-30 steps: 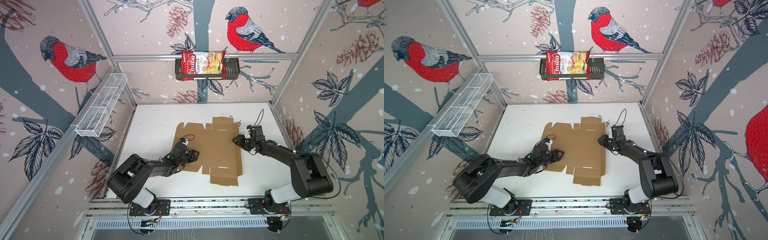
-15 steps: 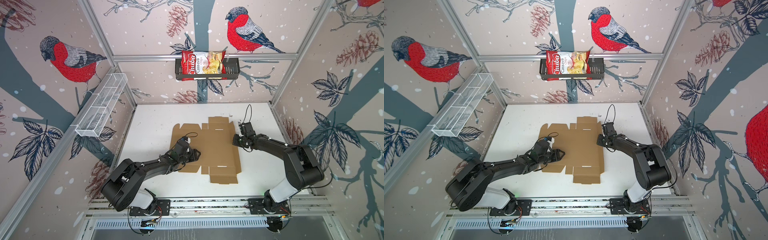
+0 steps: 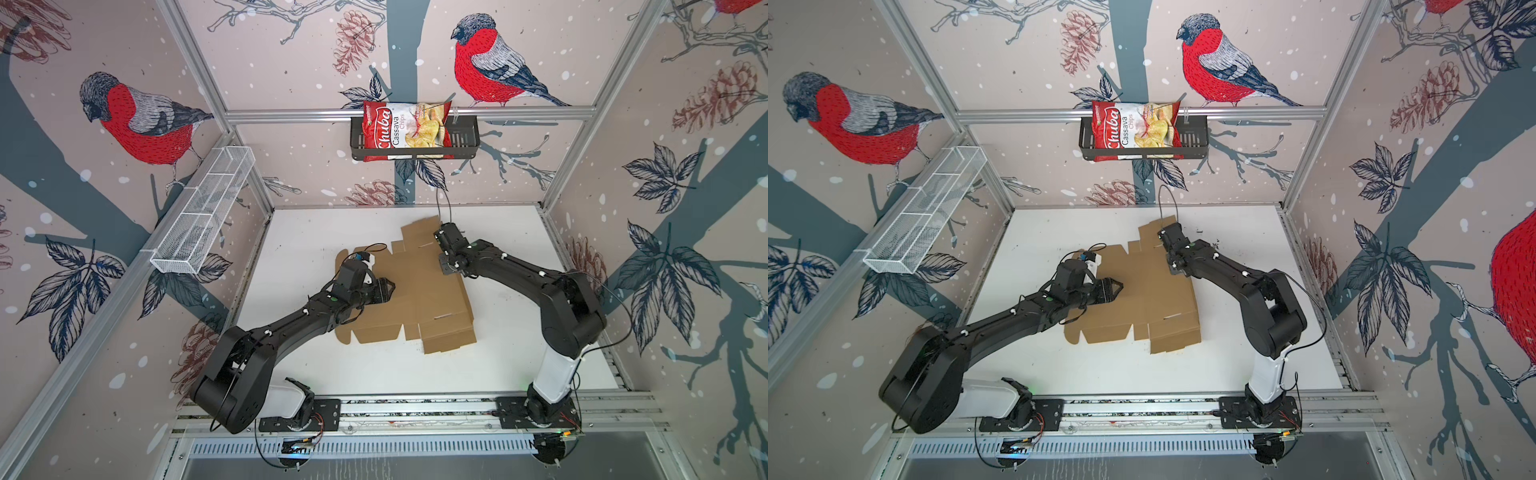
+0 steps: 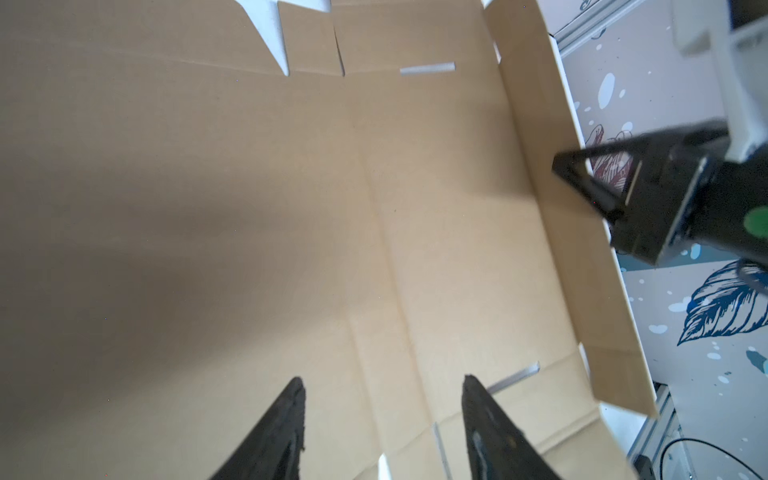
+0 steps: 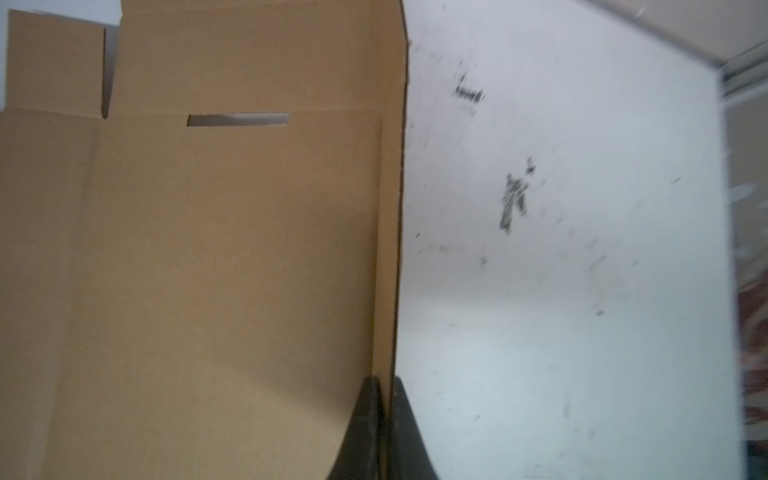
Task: Fold the paper box
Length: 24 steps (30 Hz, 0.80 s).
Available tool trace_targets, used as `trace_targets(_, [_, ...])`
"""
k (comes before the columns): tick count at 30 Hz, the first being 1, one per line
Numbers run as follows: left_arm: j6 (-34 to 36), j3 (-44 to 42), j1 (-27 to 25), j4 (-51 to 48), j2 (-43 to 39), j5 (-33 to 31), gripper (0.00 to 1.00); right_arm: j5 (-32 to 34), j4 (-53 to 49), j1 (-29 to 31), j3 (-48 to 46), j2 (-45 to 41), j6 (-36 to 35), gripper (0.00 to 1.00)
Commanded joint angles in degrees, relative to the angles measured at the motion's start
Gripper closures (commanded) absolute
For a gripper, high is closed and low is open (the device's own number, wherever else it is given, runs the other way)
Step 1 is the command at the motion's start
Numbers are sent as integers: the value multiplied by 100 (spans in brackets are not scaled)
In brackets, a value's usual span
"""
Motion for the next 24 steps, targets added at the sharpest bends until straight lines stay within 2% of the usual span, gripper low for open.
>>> trace_targets(1, [213,28,34,-147,-9,-162,40,1330,-273,73,560,273,-1082,91])
trace_targets(5, [316,-120,45,-74,164,-7,40,1431,299,235,854,315,-2478,90])
trace_targets(8, [85,-482,18,355,296,350,40,880,998,371,657,99,-3448,90])
trace_targets(11, [-162,-680,-141,648,441,608,40,244,1302,376,668,21,-3923,90])
trace_targets(15, [-492,-771,-703,984,580,700,40,-65,1676,363,783,161,-4567,89])
trace_targets(19, [-952,-797,-1101,1535,826,1090,40,-532,1674,297,1105,413,-4869,90])
trace_targets(22, [-956,-628,-1371,1721,799,1392,40,-838,1695,258,1235,540,-5138,90])
trace_targets(24, [-699,-503,-1431,1555,511,1430,40,-1035,1719,195,1297,565,-5262,90])
